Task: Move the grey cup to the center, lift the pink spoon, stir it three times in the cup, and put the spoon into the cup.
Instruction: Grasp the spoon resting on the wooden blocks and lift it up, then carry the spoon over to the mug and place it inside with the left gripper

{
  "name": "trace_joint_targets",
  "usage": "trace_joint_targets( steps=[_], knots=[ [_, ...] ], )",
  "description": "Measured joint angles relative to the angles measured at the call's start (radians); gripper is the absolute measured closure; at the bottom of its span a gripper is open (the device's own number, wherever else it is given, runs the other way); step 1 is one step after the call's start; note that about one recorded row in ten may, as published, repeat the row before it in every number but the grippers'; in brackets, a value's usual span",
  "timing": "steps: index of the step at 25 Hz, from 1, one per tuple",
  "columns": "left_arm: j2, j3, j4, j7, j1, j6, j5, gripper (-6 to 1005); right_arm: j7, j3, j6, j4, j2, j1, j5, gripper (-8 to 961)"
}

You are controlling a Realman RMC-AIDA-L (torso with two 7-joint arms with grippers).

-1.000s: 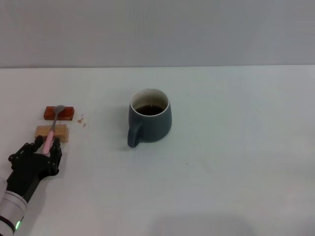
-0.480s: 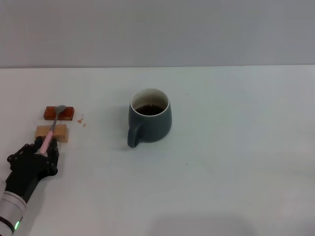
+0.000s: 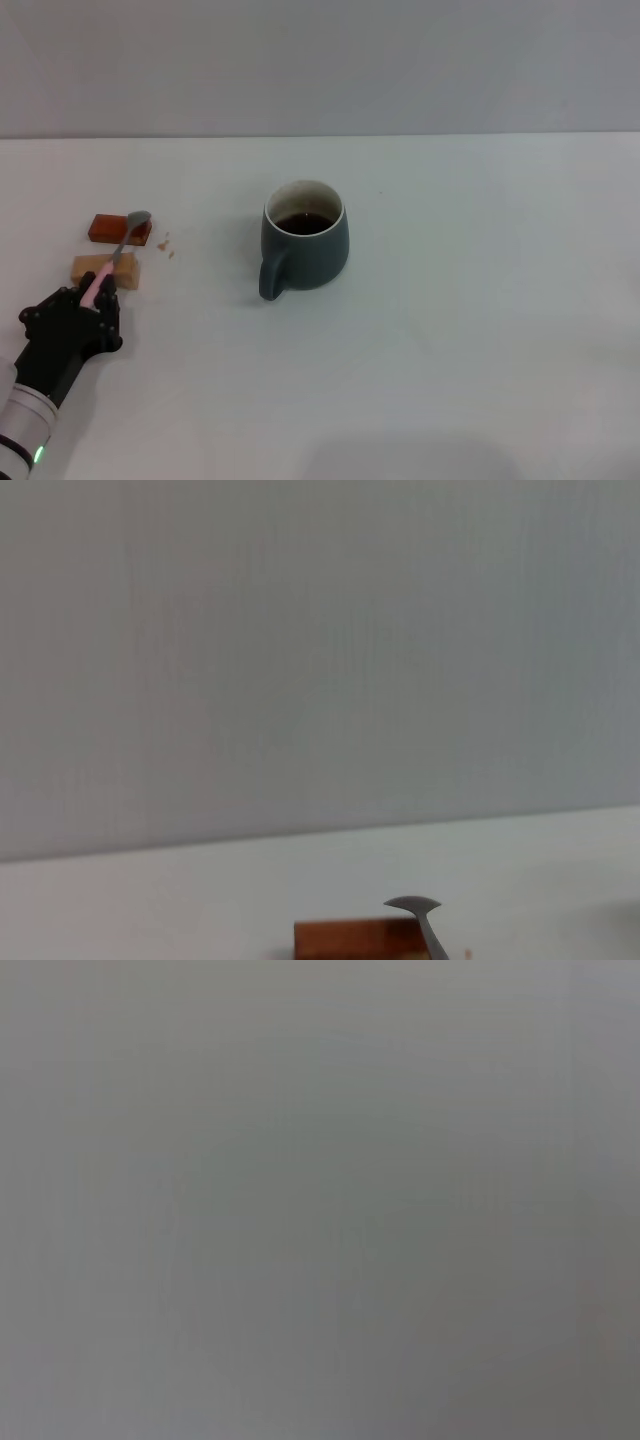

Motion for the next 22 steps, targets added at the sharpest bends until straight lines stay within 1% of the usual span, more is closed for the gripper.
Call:
trace_joint_targets(
  steps=[5,10,12,13,14,15,18,19,20,22],
  knots=[
    [0.001,0.01,-0.004,0.015,0.002,0.022,0.001,824,0.0,-0.006,0.0,0.002,0.0,-0.004,0.003,953],
    [0.008,0.02,-0.052,0.069,0.022,0.044,0.004,824,0.001,-0.008,0.0,0.006,0.001,-0.007,0.005,953],
    [0.039,0.019,-0.166,0.096,0.05,0.01,0.029,824,0.001,-0.008,-0.001,0.007,0.001,-0.008,0.005,953],
    [0.066,0.013,-0.243,0.099,0.063,-0.043,0.049,824,0.001,-0.008,-0.001,0.009,0.001,-0.009,0.006,953],
    [0.066,0.013,-0.243,0.099,0.063,-0.043,0.049,824,0.001,-0.008,-0.001,0.014,0.001,-0.011,0.006,954],
    [0.107,-0.002,-0.361,0.11,0.082,-0.14,0.077,824,0.001,-0.008,-0.001,0.014,0.001,-0.011,0.006,954],
    [0.178,-0.074,-0.593,0.141,0.127,-0.353,0.163,825,0.001,-0.008,-0.002,0.017,0.0,-0.013,0.006,954],
    [0.178,-0.074,-0.593,0.141,0.127,-0.353,0.163,825,0.001,-0.008,-0.002,0.017,-0.001,-0.013,0.006,954],
    [0.209,-0.124,-0.721,0.145,0.157,-0.465,0.22,825,0.001,-0.008,-0.002,0.017,-0.001,-0.013,0.006,954],
    [0.243,-0.191,-0.924,0.146,0.196,-0.672,0.32,825,0.001,-0.008,-0.002,0.017,-0.002,-0.013,0.007,954]
  ],
)
